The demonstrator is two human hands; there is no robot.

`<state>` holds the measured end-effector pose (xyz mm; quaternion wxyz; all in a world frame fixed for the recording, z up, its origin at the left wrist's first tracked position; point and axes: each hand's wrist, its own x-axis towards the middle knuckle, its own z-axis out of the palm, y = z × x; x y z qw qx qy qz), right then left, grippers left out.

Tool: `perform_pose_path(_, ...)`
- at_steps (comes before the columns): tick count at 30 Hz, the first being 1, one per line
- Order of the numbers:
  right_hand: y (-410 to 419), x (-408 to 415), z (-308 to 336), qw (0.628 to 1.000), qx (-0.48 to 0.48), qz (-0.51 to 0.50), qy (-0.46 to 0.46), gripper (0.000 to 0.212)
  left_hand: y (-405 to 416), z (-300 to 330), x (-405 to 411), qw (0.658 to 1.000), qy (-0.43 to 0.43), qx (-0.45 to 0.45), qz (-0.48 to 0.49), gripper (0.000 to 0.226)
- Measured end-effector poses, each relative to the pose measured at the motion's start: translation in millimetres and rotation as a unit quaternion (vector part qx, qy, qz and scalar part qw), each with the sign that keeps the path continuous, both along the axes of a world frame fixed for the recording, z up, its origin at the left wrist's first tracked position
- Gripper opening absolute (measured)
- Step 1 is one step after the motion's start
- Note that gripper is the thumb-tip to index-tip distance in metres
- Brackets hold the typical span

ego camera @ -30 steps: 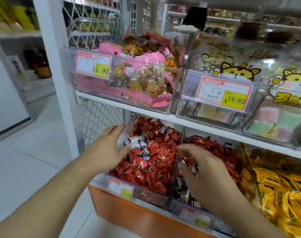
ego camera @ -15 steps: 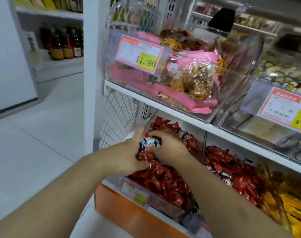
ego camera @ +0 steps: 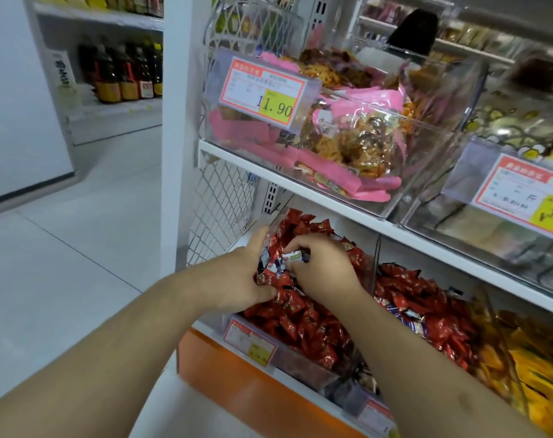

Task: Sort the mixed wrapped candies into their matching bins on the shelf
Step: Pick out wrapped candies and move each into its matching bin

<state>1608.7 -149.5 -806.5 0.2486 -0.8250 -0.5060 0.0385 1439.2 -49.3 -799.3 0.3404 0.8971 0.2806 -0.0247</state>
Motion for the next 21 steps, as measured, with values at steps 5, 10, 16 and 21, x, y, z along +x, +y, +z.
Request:
perform_pose_path(5, -27.5, -6.7, 25.9, 0.998, 0.032, -0.024, 0.042, 0.012, -2.1, 2.6, -1.2, 1.0, -0.014, -0.009, 0.008, 0.11)
perform_pose_path(10, -90.2, -17.5, 52.5, 0.985, 0.093, -0.06, 0.134, 0.012, -8.0, 4.1, 3.0, 0.999, -0.014, 0.039, 0.017, 0.109)
perform_pose_path(16, -178.3, -16.5, 61.1, 0.975, 0.129, -0.138, 0.118, 0.012, -27.0, 8.9, 10.8, 0.977, -0.078, 0.191, 0.056, 0.091)
perform_pose_path(21, -206.3, 0.0, 57.6, 0.974, 0.084, -0.153, 0.143, 0.016, -46.0, 10.2, 25.8, 0.966, -0.166, 0.199, 0.017, 0.059)
